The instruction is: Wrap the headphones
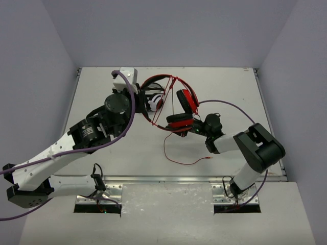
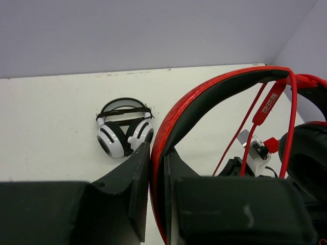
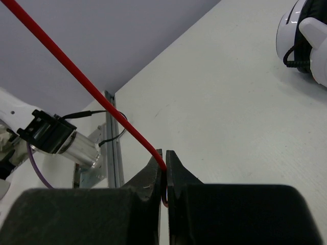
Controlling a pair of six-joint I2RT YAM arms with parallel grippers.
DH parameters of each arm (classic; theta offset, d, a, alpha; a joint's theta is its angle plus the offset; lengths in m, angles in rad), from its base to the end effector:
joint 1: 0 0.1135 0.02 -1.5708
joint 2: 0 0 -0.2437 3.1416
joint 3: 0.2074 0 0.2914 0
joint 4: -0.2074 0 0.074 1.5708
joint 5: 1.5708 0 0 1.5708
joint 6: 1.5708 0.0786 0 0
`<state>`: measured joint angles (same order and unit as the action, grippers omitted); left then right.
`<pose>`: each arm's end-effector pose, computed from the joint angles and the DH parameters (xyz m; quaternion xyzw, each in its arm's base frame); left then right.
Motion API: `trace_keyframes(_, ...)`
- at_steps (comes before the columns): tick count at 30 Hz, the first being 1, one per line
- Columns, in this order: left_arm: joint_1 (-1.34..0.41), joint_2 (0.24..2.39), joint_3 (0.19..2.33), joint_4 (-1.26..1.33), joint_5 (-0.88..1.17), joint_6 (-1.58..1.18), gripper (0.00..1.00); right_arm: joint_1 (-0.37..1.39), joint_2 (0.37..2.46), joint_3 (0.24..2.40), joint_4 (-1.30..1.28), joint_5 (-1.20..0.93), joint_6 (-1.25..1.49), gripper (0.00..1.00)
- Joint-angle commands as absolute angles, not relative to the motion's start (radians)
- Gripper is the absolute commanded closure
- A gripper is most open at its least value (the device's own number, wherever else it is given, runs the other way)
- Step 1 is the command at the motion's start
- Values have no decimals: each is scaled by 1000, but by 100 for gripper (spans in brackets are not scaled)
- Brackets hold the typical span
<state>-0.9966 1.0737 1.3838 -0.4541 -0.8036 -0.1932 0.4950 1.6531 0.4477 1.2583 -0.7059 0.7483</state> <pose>0.2019 -0.2079 0.4534 0.0365 0.7406 -0.0926 0.6645 0.2676 0.2024 0.1186 -0.1672 0.6722 0.5899 0.4149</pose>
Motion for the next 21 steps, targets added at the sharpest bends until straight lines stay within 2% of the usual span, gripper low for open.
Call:
trace_keyframes(1,-1006,1057,1462,-307,-847,-219,100,508,1649,410,1358,-675,795,99)
trace_keyframes(7,-1008,1031,1434,-347,-913,-236,100,480,1571,371,1120,-437,709,99)
trace_keyframes(10,-1008,1029,1457,-402,-937,-236,100,441,1551,315,1114,-327,738,99)
trace_keyframes(21,-1006,948,1387,-479,-905,-278,100,253,1393,328,936,-342,732,99)
